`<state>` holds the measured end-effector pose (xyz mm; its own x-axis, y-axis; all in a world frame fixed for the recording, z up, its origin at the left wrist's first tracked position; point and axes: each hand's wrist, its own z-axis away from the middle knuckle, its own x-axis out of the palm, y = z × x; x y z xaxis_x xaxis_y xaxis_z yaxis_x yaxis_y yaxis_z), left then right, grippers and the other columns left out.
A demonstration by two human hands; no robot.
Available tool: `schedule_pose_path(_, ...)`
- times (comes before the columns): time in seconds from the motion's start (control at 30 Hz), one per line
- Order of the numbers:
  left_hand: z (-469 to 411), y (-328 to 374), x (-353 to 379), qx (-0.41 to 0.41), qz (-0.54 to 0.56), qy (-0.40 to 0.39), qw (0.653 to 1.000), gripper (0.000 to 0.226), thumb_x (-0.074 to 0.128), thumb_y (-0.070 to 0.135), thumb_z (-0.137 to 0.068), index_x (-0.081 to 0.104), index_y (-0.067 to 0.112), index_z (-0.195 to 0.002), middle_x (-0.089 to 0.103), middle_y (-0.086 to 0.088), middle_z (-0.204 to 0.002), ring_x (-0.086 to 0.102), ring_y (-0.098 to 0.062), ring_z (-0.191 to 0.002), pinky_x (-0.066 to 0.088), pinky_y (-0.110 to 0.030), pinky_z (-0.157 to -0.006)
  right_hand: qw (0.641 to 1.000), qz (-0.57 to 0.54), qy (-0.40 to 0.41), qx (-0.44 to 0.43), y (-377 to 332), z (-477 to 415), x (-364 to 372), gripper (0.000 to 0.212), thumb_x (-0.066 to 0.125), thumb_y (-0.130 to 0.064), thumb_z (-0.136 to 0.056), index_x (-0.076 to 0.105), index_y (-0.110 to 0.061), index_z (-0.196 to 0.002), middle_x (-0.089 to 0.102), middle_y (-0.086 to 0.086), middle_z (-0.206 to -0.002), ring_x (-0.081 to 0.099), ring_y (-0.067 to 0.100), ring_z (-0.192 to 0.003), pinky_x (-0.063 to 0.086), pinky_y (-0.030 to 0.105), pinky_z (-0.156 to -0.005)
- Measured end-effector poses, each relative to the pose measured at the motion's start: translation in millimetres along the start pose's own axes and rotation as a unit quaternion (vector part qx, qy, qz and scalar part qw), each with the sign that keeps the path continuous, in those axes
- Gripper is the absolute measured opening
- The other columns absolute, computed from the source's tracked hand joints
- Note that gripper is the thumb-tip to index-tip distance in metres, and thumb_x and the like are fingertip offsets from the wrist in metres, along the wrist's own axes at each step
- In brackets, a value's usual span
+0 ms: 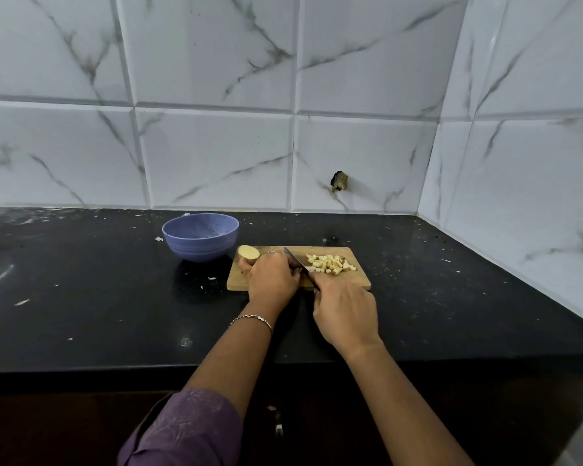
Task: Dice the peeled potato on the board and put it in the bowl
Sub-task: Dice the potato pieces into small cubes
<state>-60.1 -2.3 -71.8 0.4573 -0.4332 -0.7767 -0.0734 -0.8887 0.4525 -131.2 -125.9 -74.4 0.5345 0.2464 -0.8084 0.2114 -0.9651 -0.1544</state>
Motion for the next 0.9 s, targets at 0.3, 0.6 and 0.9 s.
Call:
schedule_pose_path(0.3, 3.7, -2.2, -1.9, -0.021, -0.007, 0.017, 1.000, 0.020, 0.062, 0.032, -0.092, 0.072, 0.031, -0.110, 0.067, 0.007, -0.113, 0.058, -0.016, -0.112, 0.026, -0.045, -0.106, 0.998, -0.048, 0.017, 0.048, 4.2, 0.9, -5.4, 0.038, 0.051, -0.029, -0.100, 0.053, -0.035, -0.137, 0.064, -0.009, -0.090, 0.063, 0.011, -0.084, 0.052, 0.029, -0.070)
schedule_pose_path(0.6, 2.2, -0.6, -1.5, -0.026, -0.012, 0.006, 1.000, 0.018, 0.063, 0.036, -0.089, 0.075, 0.032, -0.102, 0.069, 0.006, -0.102, 0.057, -0.016, -0.110, 0.027, -0.049, -0.104, 0.998, -0.057, 0.002, 0.024, 4.3, 3.0, -6.7, 0.033, 0.051, -0.032, -0.100, 0.055, -0.037, -0.132, 0.066, -0.010, -0.097, 0.062, 0.009, -0.086, 0.039, 0.023, -0.065)
schedule_pose_path(0.9, -0.1, 2.4, -2.0, -0.036, -0.026, -0.004, 0.999, 0.015, 0.063, 0.034, -0.091, 0.074, 0.030, -0.101, 0.069, 0.006, -0.099, 0.060, -0.016, -0.104, 0.025, -0.047, -0.107, 0.998, -0.057, 0.001, 0.029, 4.9, 1.7, -4.2, 0.033, 0.051, -0.032, -0.099, 0.055, -0.037, -0.132, 0.066, -0.008, -0.098, 0.062, 0.010, -0.088, 0.041, 0.024, -0.066)
